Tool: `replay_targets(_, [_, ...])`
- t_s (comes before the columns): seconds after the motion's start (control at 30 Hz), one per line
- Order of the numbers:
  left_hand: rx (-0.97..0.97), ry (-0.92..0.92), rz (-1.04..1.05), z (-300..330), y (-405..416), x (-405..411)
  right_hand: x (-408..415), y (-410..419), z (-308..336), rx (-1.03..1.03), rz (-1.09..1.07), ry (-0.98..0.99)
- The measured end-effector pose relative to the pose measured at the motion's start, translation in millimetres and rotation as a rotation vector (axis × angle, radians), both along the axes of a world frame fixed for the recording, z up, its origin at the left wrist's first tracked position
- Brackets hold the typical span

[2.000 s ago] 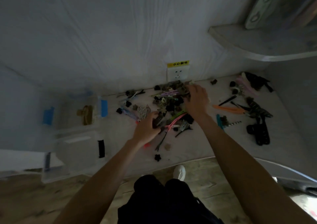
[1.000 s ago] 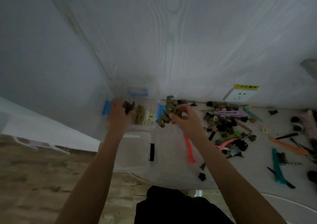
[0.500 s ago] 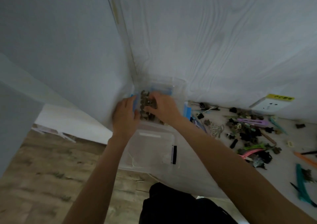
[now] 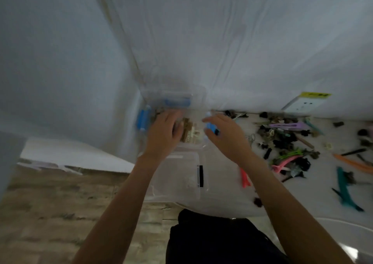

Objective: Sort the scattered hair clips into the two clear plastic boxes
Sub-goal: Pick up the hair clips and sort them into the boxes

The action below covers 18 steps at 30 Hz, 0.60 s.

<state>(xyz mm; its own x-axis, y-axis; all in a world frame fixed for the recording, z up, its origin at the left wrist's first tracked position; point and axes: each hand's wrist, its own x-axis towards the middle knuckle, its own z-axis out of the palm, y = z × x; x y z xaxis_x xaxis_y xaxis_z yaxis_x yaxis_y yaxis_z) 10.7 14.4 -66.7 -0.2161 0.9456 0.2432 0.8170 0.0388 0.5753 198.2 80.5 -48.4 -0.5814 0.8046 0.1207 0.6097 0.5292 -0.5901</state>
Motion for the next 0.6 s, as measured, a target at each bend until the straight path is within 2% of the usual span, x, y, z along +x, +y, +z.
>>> replay_targets(0.13, [0.016, -0.011, -0.391, 1, 31, 66, 97, -28, 1, 0.016, -0.185, -0.071])
replay_targets(0.27, [-0.184, -0.108, -0.669, -3, 45, 156, 187, -63, -11, -0.154, -0.514, -0.053])
replay_targets(0.47, [-0.400, -0.106, -0.775, -26, 61, 280, 310, -79, -38, -0.133, -0.867, -0.049])
replay_targets(0.6, [-0.488, -0.060, -0.834, -37, 74, 360, 403, -70, -57, -0.081, -0.998, -0.212])
